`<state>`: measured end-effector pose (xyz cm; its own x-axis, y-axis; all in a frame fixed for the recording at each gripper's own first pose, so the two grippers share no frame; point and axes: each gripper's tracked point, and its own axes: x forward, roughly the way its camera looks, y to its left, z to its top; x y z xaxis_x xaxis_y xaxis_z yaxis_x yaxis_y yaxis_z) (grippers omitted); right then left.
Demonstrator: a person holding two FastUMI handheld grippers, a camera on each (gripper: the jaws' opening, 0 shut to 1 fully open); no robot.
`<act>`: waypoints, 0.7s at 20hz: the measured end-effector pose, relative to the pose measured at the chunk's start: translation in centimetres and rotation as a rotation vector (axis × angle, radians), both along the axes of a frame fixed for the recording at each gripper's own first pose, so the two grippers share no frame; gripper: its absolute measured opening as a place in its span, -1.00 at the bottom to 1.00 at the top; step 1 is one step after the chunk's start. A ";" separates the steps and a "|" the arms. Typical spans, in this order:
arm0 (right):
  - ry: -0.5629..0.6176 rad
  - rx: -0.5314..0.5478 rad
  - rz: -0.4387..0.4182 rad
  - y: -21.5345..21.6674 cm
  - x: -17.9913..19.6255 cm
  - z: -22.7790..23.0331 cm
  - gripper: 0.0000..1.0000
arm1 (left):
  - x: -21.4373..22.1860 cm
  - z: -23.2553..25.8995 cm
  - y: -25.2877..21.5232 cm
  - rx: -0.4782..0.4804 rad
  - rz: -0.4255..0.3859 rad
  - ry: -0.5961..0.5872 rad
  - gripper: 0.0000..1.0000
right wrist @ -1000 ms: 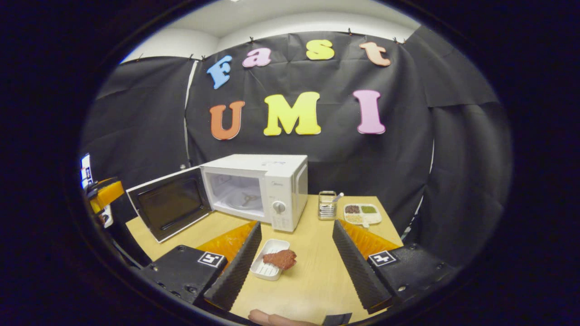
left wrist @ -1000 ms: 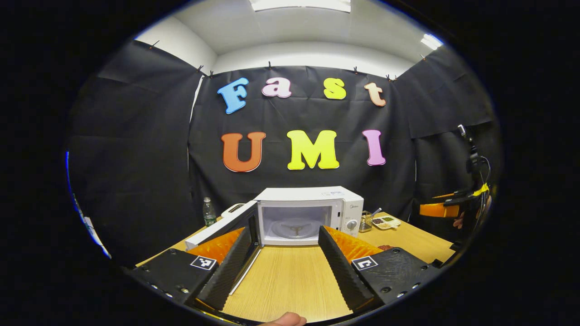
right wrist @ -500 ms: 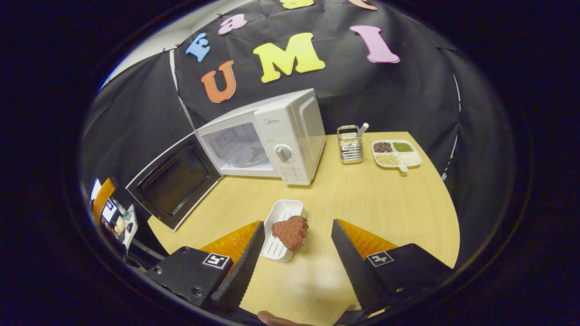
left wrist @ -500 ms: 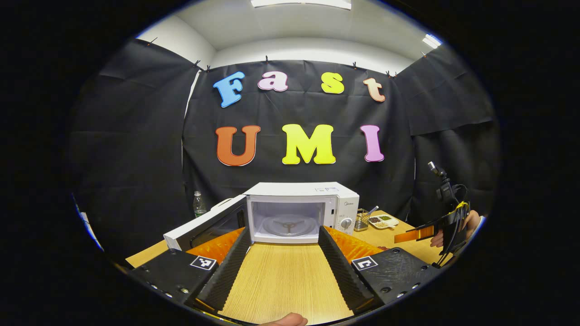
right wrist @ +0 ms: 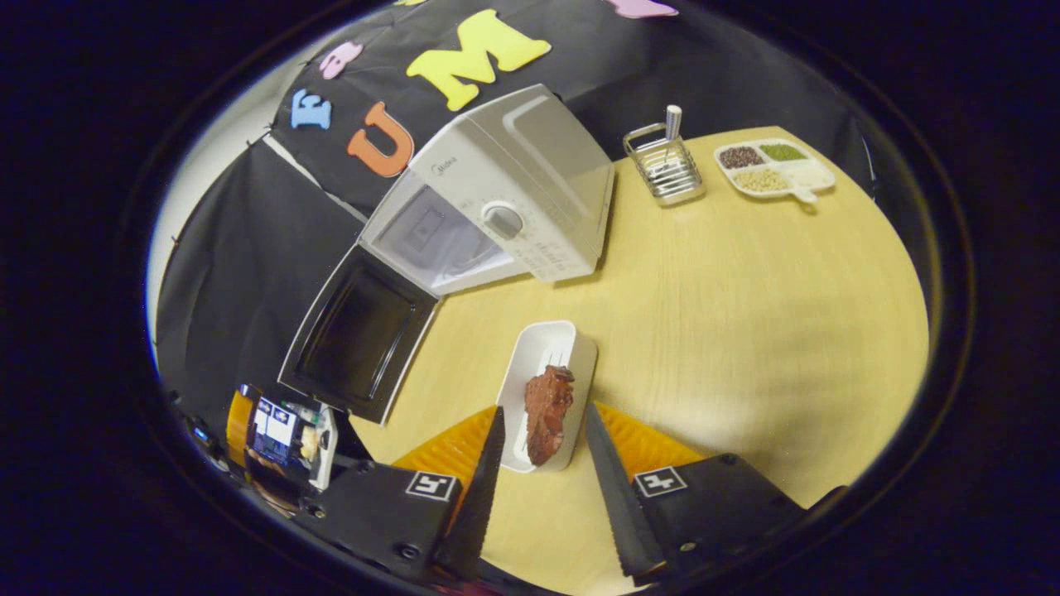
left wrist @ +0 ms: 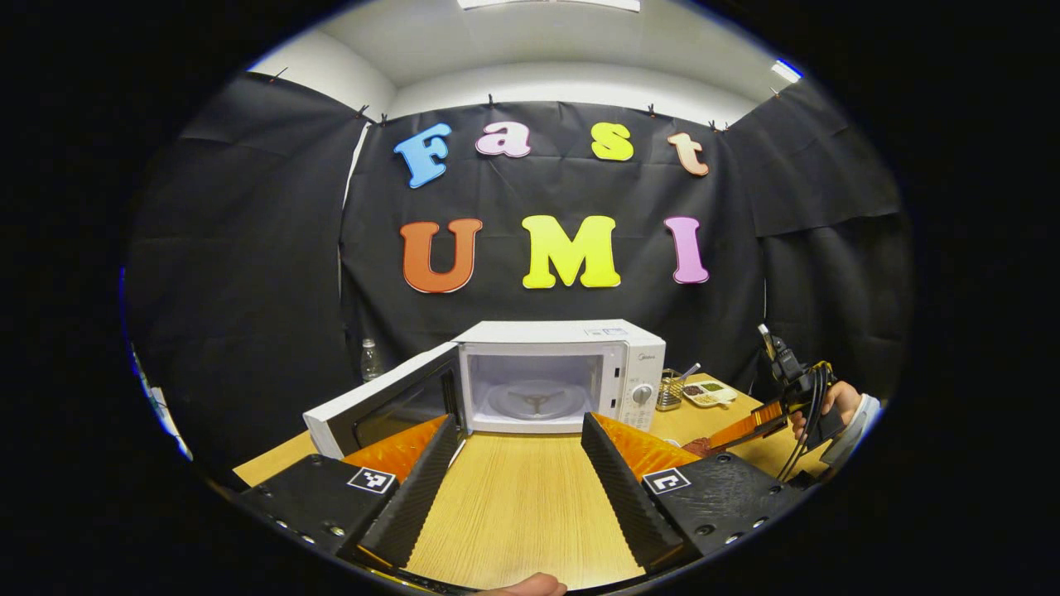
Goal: Open the microwave oven with the left hand, put the food in, and close the microwave oven.
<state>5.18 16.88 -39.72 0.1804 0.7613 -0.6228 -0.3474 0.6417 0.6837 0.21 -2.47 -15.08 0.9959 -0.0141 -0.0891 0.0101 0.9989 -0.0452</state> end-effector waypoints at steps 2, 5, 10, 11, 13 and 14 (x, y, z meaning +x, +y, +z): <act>0.062 0.035 0.018 0.3 -0.9 -0.5 -0.55 | 0.1 0.4 -0.2 -0.011 -0.003 -0.004 0.85; 0.043 0.017 0.011 0.1 -1.0 -0.3 -0.71 | -0.3 0.8 0.0 -0.016 -0.003 -0.012 0.85; -0.147 -0.070 0.034 -0.9 -3.3 4.2 -0.84 | -0.9 2.0 0.4 -0.053 -0.017 -0.029 0.85; -0.184 -0.076 0.037 -0.8 -3.7 5.4 -0.74 | -1.1 2.3 0.3 -0.058 -0.032 -0.031 0.84; -0.267 -0.095 0.043 -0.7 -4.7 7.9 -0.75 | -1.6 3.0 0.7 -0.058 -0.038 -0.046 0.84; -0.309 -0.110 0.042 -0.5 -5.2 9.1 -0.75 | -2.0 3.4 1.0 -0.052 -0.037 -0.053 0.84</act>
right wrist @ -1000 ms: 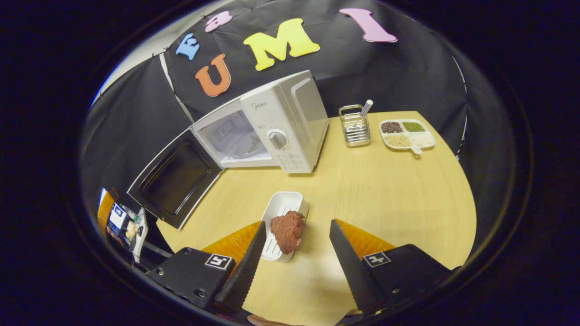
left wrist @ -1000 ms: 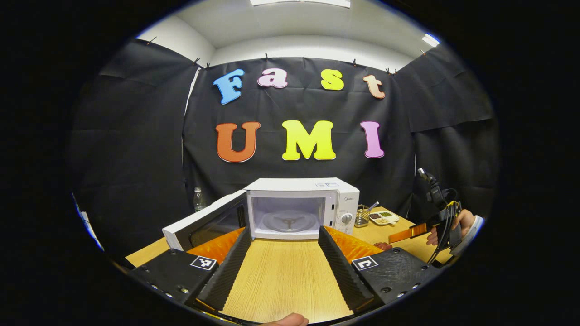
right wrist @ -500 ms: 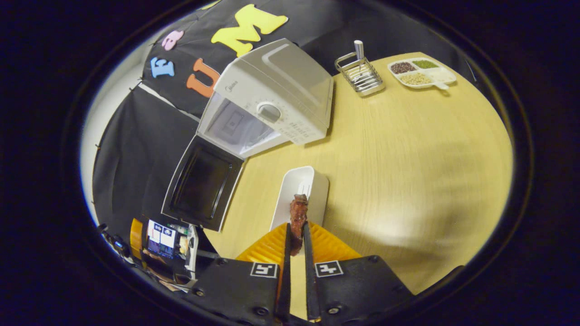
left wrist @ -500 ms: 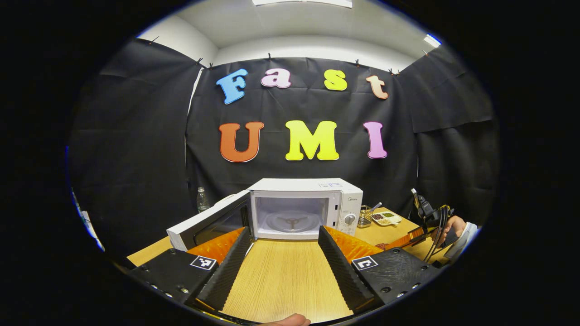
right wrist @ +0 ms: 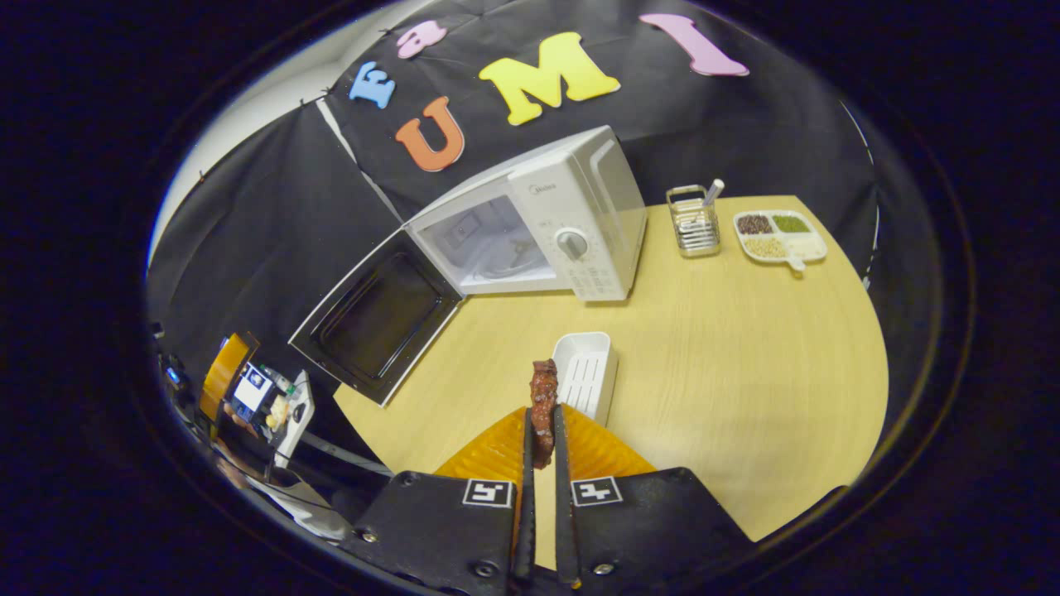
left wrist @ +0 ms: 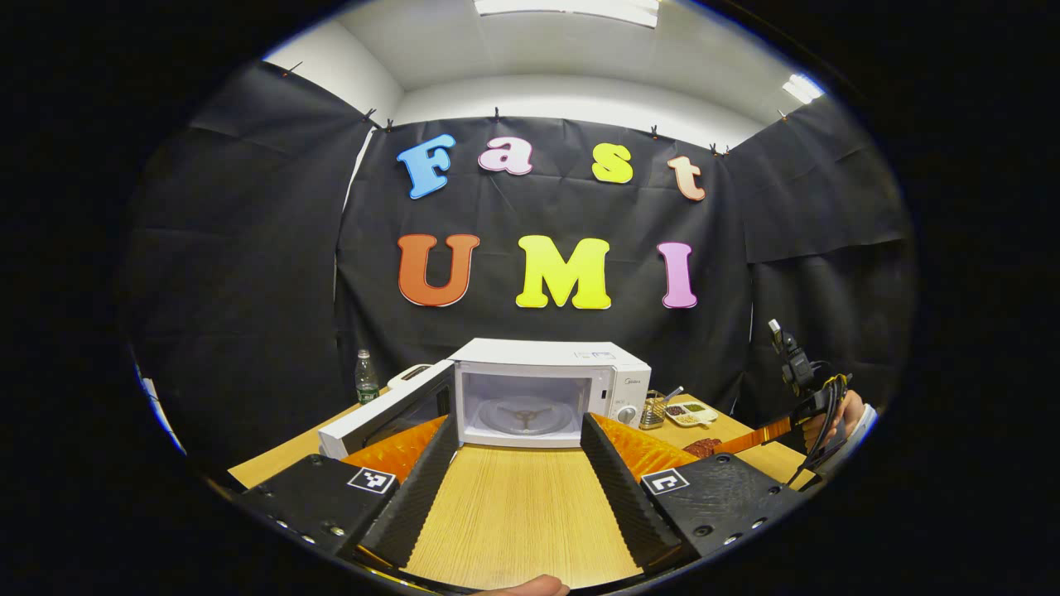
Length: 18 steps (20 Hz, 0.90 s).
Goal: Open the microwave oven with the left hand, put the food in, and close the microwave oven.
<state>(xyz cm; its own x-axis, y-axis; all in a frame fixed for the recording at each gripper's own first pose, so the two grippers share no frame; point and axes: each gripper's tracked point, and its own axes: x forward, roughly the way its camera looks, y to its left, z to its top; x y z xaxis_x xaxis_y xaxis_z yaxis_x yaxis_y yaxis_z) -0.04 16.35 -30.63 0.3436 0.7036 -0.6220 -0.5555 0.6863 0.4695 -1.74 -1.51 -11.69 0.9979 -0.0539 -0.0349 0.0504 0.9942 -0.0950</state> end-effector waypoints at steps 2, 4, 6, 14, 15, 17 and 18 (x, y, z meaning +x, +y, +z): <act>-0.094 -0.032 -0.003 0.5 -0.8 2.3 -0.75 | -0.7 0.7 0.6 0.004 0.005 -0.017 0.84; -0.199 -0.068 -0.044 1.0 -0.7 4.3 -0.75 | -1.4 1.1 0.7 -0.018 -0.005 -0.031 0.84; -0.314 -0.113 -0.091 1.7 -0.7 6.0 -0.75 | -1.7 1.1 1.0 -0.036 -0.013 -0.037 0.83; -0.570 -0.097 -0.192 6.6 -1.3 10.8 -0.75 | -1.0 1.9 3.3 -0.016 0.024 -0.035 0.84; -0.586 -0.085 -0.205 7.2 -1.2 11.1 -0.75 | -0.7 2.0 3.5 -0.015 0.033 -0.032 0.84; -0.606 -0.055 -0.230 8.4 -0.8 11.8 -0.75 | 0.0 1.9 4.0 -0.015 0.052 -0.027 0.84; -0.619 -0.050 -0.238 9.0 -0.5 12.0 -0.75 | 0.4 1.7 4.3 -0.017 0.062 -0.023 0.84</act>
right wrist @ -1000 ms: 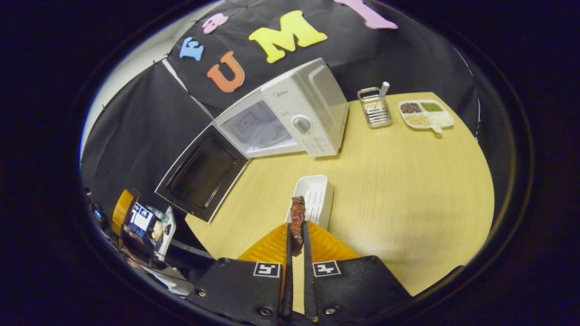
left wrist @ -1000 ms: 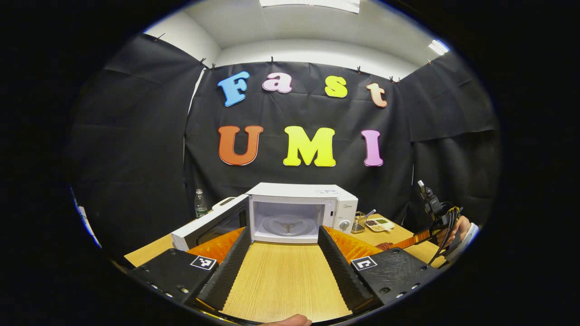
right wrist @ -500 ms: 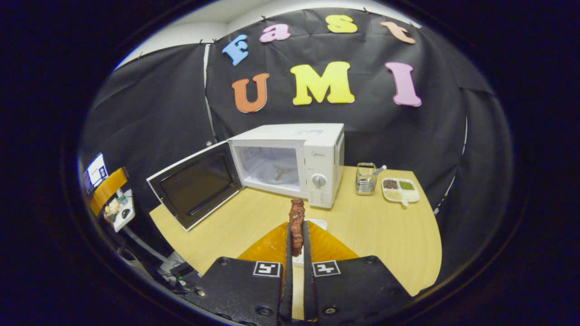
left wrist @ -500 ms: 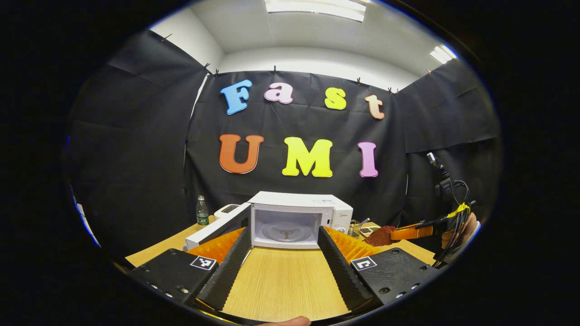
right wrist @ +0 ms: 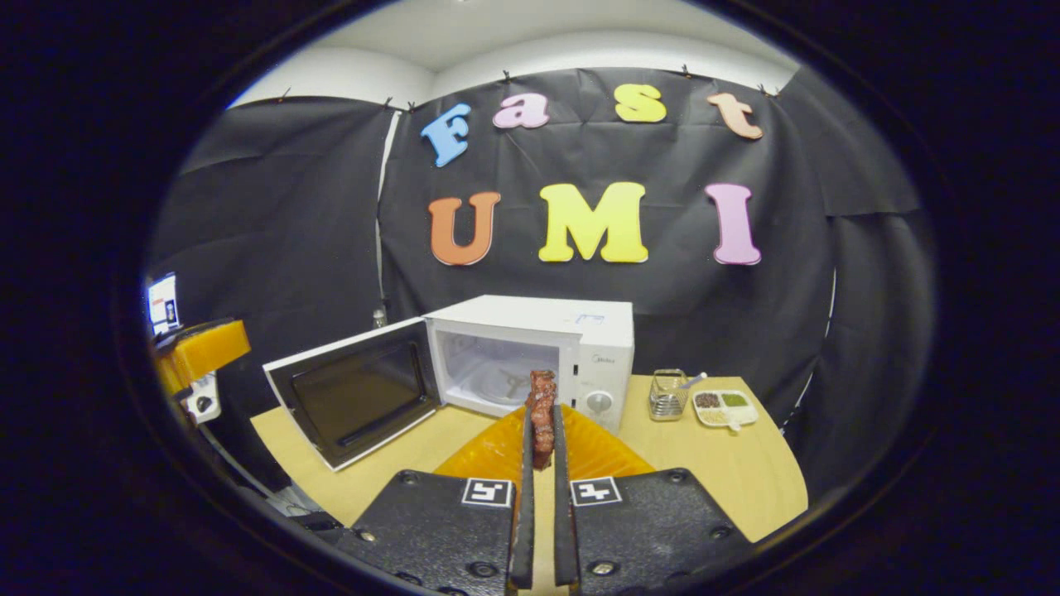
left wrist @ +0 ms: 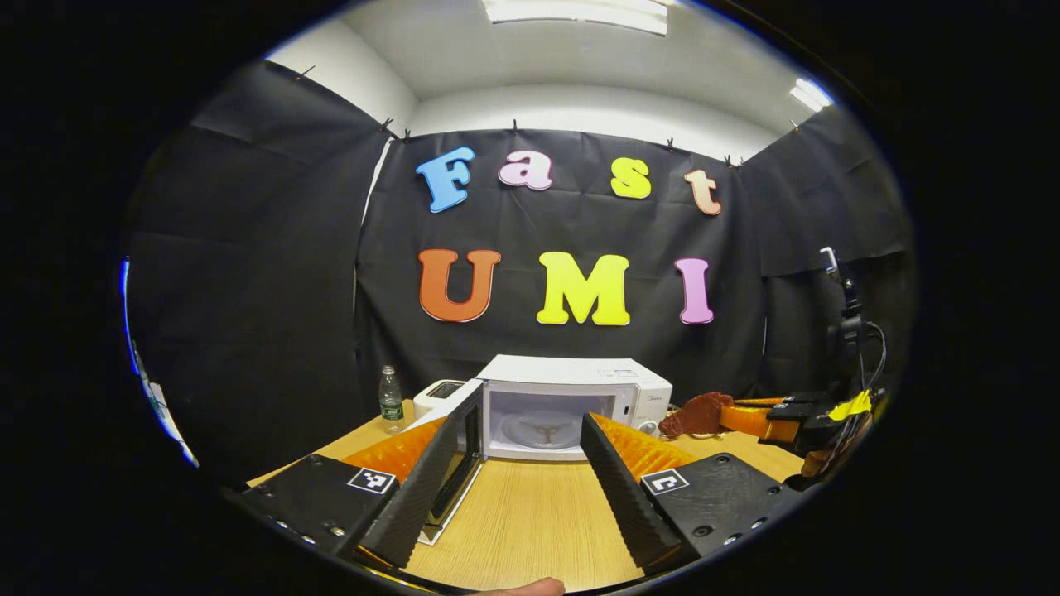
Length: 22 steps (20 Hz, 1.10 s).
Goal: Open the microwave oven with the left hand, put the food in, and close the microwave oven.
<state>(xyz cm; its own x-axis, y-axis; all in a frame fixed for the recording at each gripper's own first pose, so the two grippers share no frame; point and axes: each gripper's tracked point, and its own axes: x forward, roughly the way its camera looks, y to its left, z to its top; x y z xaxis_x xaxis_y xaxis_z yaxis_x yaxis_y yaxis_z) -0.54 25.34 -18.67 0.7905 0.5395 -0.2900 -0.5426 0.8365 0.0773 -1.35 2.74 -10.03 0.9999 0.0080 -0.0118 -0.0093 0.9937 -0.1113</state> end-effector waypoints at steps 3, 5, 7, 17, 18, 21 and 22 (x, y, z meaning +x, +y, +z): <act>-0.048 -0.003 -0.023 2.5 1.5 0.0 -0.75 | 1.6 -1.0 0.1 -0.013 0.009 0.017 0.84; -0.085 -0.028 -0.029 4.6 2.5 -0.5 -0.75 | 2.6 -1.7 0.2 -0.017 -0.002 0.034 0.84; -0.125 -0.069 -0.039 6.6 4.0 -1.5 -0.75 | 3.6 -2.4 1.1 -0.015 0.010 0.048 0.84; -0.047 -0.128 -0.069 17.2 10.5 -9.8 -0.77 | 5.4 -4.7 4.6 -0.057 0.026 0.078 0.84; -0.041 -0.127 -0.078 18.0 11.3 -10.5 -0.77 | 5.4 -4.8 5.0 -0.054 0.031 0.080 0.84; -0.022 -0.107 -0.114 20.6 13.8 -12.2 -0.77 | 5.2 -5.0 6.0 -0.032 0.038 0.088 0.84; -0.026 -0.110 -0.126 21.1 14.8 -12.6 -0.77 | 5.2 -5.1 6.2 -0.028 0.037 0.089 0.84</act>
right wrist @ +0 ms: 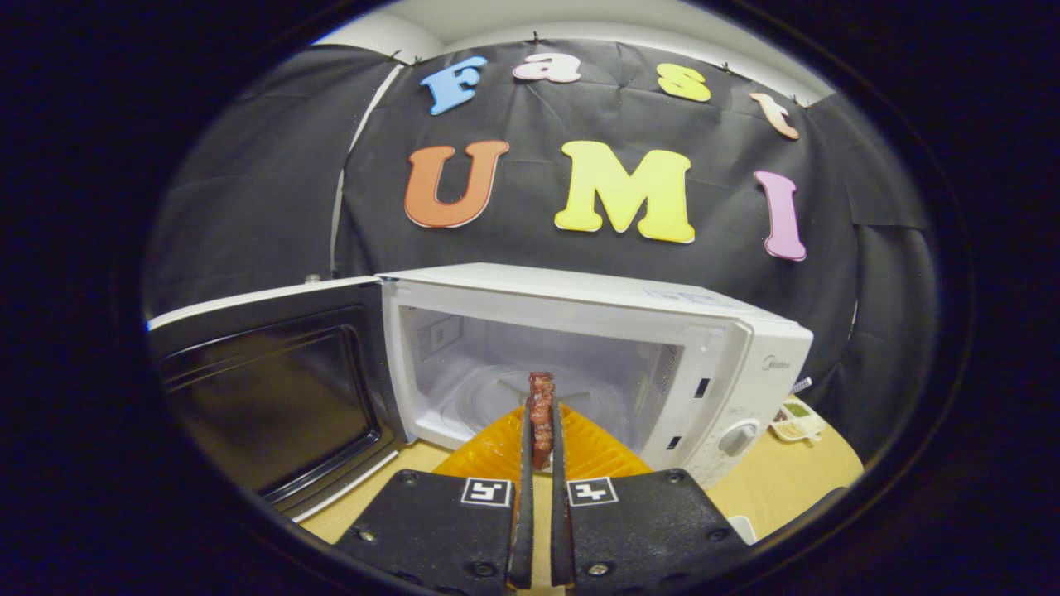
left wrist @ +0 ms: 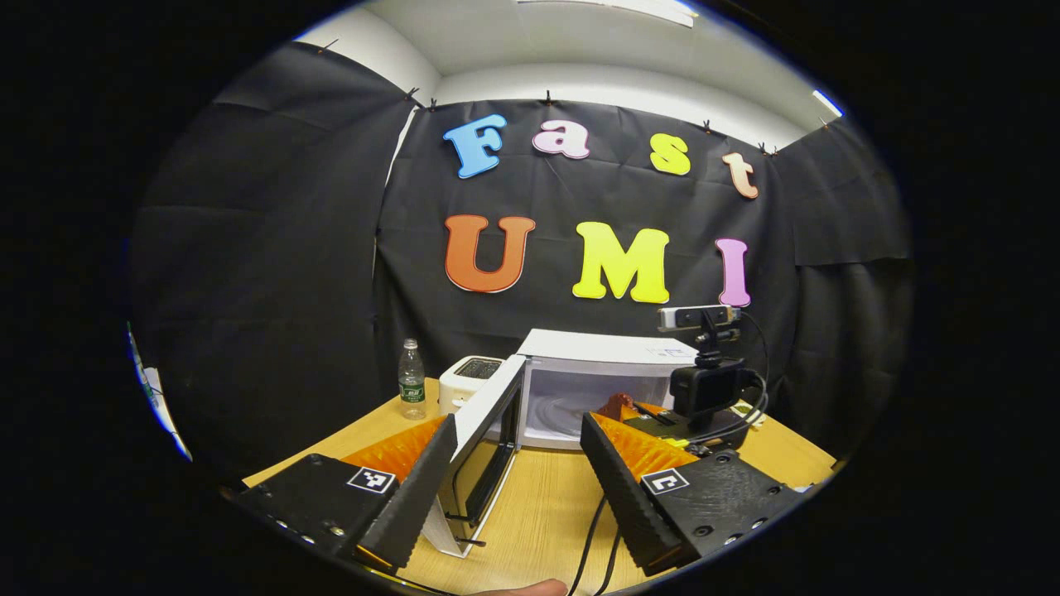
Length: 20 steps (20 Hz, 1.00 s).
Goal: Open the microwave oven with the left hand, put the food in, and close the microwave oven.
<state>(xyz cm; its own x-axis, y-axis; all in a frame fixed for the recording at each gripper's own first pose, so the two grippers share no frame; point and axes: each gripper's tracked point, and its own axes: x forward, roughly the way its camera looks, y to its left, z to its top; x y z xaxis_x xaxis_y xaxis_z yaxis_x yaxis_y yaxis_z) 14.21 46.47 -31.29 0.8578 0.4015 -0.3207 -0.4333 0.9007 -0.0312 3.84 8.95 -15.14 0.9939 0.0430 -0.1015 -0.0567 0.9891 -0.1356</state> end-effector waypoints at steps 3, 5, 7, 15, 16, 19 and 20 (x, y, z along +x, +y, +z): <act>-0.026 0.007 -0.030 1.8 2.7 -0.6 -0.77 | 0.0 -0.1 0.3 0.009 -0.005 -0.009 0.84; -0.029 0.050 -0.057 3.0 4.2 -0.8 -0.77 | 0.1 -0.4 0.7 0.009 -0.003 -0.008 0.84; 0.004 0.137 -0.077 4.4 5.3 -0.9 -0.77 | 0.3 -0.8 1.0 -0.006 -0.001 -0.001 0.84; 0.039 0.463 -0.277 5.1 7.9 -1.2 -0.77 | -0.2 -1.6 1.3 0.005 0.000 0.005 0.84; 0.053 0.500 -0.311 4.6 8.0 -1.4 -0.77 | -0.1 -1.4 0.8 -0.017 -0.019 0.002 0.84; 0.081 0.570 -0.343 4.6 8.9 -1.7 -0.76 | -0.3 -0.8 -0.1 -0.076 -0.064 -0.003 0.84; 0.106 0.603 -0.338 4.8 9.2 -1.9 -0.76 | -0.4 -0.6 0.0 -0.075 -0.063 -0.006 0.84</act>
<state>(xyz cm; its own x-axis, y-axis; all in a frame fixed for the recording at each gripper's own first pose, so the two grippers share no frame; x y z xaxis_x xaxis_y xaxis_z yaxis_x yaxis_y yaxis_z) 23.43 51.31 -33.20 0.9435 0.2523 -0.2148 -0.0990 0.8334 0.5437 3.45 8.97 -15.75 0.9950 -0.0273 -0.0957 0.0067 0.9778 -0.2097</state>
